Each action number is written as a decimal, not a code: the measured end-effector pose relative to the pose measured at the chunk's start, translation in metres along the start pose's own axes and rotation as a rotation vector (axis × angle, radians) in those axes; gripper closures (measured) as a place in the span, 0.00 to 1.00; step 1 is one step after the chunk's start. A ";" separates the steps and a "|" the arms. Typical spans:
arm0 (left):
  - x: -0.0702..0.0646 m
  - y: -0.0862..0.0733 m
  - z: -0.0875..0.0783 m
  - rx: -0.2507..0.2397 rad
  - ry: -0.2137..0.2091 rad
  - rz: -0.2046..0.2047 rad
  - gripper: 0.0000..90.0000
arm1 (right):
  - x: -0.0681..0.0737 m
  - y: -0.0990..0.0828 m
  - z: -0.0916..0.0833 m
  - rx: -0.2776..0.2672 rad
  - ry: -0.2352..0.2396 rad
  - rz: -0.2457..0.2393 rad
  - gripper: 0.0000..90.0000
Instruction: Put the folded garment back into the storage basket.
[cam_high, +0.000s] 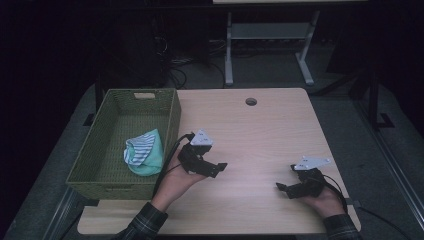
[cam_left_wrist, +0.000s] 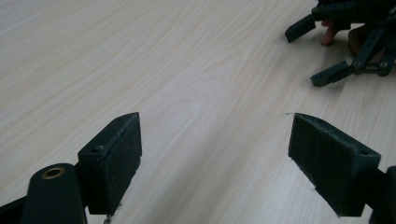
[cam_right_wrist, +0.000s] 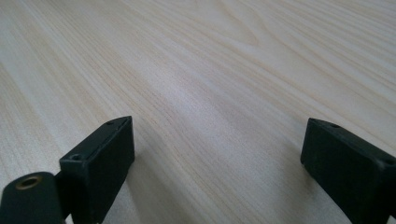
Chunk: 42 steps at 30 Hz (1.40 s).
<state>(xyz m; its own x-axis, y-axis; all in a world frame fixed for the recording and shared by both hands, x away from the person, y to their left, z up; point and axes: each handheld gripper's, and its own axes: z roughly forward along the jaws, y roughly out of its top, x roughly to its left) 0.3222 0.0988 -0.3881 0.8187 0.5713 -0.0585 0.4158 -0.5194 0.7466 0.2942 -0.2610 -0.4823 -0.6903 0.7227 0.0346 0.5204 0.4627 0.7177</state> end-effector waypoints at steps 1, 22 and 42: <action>-0.001 -0.003 0.004 0.008 0.008 0.007 0.19 | 0.000 0.000 0.000 0.000 0.000 0.000 0.11; -0.007 -0.044 0.062 0.072 0.061 0.022 0.16 | 0.000 0.000 0.000 0.000 0.000 0.000 0.11; -0.008 -0.058 0.072 0.044 0.031 0.053 0.14 | 0.000 0.000 0.000 0.000 -0.001 -0.001 0.11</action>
<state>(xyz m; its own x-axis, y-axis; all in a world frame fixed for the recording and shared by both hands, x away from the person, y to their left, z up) 0.3200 0.0789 -0.4787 0.8274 0.5616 0.0014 0.3899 -0.5763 0.7182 0.2942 -0.2611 -0.4824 -0.6904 0.7226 0.0336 0.5198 0.4632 0.7178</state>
